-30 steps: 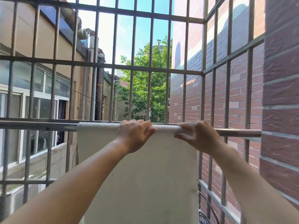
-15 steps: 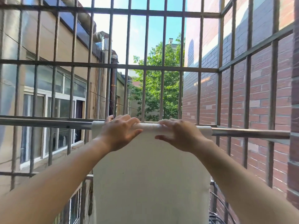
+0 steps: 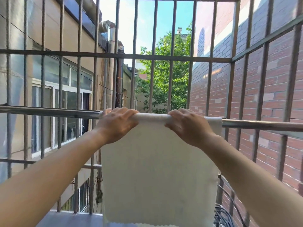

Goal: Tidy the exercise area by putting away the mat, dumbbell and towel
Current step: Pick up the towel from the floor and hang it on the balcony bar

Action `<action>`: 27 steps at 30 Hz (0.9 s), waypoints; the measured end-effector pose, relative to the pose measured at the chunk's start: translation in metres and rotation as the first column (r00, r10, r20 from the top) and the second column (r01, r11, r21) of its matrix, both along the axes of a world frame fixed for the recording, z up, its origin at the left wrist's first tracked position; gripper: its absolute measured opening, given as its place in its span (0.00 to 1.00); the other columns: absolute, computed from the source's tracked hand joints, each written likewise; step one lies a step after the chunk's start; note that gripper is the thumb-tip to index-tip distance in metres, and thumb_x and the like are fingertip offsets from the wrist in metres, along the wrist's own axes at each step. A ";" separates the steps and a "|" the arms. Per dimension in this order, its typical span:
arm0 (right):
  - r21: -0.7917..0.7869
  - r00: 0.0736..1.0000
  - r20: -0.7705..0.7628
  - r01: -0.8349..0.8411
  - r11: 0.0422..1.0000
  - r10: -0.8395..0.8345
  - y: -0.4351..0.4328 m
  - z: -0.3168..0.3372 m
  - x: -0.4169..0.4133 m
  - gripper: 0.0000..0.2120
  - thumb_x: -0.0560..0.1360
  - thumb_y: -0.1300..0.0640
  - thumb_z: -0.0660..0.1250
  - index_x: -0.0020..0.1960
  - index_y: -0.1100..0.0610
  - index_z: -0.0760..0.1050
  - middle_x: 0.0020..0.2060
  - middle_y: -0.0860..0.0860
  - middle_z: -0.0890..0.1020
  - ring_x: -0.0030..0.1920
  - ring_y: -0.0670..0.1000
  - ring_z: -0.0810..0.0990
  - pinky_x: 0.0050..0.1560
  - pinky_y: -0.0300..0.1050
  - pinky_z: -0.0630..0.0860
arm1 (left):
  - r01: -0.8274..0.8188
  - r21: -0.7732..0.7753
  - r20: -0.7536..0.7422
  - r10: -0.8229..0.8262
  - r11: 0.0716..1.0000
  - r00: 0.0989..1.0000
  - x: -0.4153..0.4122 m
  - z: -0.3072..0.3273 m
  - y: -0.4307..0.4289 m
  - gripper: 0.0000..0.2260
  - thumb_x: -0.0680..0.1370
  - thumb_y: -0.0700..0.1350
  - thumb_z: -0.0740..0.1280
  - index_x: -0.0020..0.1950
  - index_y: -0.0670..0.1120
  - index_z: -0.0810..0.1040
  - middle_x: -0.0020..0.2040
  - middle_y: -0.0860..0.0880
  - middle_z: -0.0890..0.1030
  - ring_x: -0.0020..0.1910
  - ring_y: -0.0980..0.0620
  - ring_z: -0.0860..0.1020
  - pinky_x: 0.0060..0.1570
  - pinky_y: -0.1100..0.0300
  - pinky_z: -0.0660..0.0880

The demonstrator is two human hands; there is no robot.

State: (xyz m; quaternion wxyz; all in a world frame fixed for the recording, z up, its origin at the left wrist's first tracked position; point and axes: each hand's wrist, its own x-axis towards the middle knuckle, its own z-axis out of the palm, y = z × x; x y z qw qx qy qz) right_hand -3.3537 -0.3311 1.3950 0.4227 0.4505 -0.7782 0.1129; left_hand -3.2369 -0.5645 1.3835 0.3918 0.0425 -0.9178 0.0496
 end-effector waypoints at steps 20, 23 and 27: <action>-0.061 0.962 0.202 -0.176 0.983 0.184 0.030 -0.069 0.106 0.25 0.71 0.39 0.66 0.64 0.50 0.71 0.60 0.48 0.76 0.60 0.50 0.74 0.58 0.49 0.73 | 0.080 0.045 -0.020 -0.079 0.996 0.997 0.097 -0.078 0.057 0.29 0.73 0.69 0.45 0.70 0.60 0.64 0.70 0.54 0.68 0.71 0.52 0.64 0.68 0.33 0.55; -0.012 0.936 0.294 -0.201 0.979 0.196 0.034 -0.101 0.126 0.25 0.72 0.39 0.65 0.65 0.48 0.70 0.61 0.47 0.75 0.61 0.49 0.73 0.59 0.46 0.72 | 0.055 0.097 0.054 -0.060 0.994 0.997 0.114 -0.111 0.062 0.30 0.72 0.69 0.44 0.71 0.61 0.62 0.71 0.55 0.66 0.71 0.53 0.62 0.69 0.35 0.55; 0.066 0.896 0.408 -0.218 0.974 0.173 0.035 -0.146 0.150 0.25 0.72 0.39 0.65 0.66 0.48 0.70 0.63 0.47 0.74 0.62 0.49 0.73 0.60 0.44 0.70 | 0.035 0.132 0.178 -0.058 0.991 0.982 0.136 -0.155 0.067 0.29 0.73 0.70 0.43 0.71 0.62 0.60 0.72 0.54 0.65 0.71 0.52 0.62 0.67 0.36 0.59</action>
